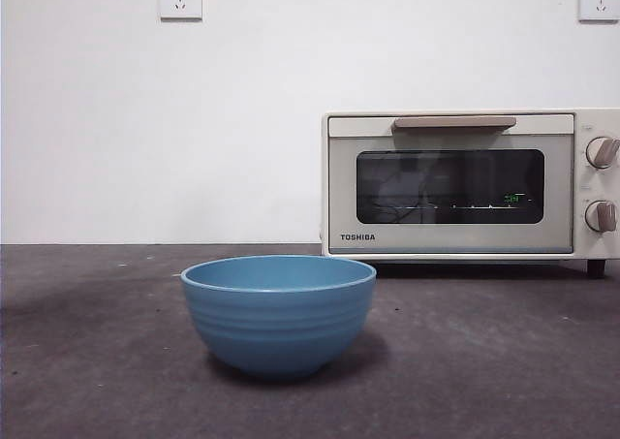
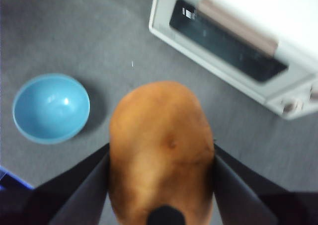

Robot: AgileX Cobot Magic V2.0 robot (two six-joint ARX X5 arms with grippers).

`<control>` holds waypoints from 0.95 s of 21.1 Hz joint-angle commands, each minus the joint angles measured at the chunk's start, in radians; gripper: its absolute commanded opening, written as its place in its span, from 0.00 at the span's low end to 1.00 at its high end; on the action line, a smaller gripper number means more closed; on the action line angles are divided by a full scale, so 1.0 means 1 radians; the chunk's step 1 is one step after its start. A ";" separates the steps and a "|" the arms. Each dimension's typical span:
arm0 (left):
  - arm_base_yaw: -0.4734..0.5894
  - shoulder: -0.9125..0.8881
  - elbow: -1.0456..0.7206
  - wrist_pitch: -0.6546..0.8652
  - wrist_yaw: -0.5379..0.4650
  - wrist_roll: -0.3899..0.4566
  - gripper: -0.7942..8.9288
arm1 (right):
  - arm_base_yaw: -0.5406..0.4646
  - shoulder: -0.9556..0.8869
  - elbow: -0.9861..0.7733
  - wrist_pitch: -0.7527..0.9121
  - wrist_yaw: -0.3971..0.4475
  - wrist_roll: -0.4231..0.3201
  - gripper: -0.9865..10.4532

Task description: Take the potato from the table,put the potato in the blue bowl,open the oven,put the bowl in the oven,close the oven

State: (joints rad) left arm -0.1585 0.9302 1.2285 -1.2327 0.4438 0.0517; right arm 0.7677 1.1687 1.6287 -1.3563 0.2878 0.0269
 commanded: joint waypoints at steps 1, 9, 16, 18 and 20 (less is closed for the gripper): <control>-0.002 0.010 -0.010 0.010 0.002 -0.005 0.08 | 0.004 -0.046 -0.121 0.020 -0.005 0.093 0.08; -0.002 0.047 -0.010 0.018 0.001 -0.003 0.08 | 0.005 -0.142 -0.650 0.701 -0.270 0.151 0.08; -0.002 0.052 -0.011 0.033 0.001 0.012 0.08 | 0.005 0.183 -0.735 1.066 -0.419 0.246 0.08; -0.002 0.052 -0.011 0.035 0.001 0.016 0.08 | 0.005 0.252 -0.735 1.096 -0.455 0.262 0.08; -0.002 0.052 -0.010 0.038 0.001 0.035 0.08 | 0.005 0.299 -0.735 1.095 -0.494 0.269 0.08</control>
State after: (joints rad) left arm -0.1585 0.9817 1.2285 -1.2015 0.4438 0.0643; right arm 0.7712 1.4651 0.8974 -0.2691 -0.2024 0.2813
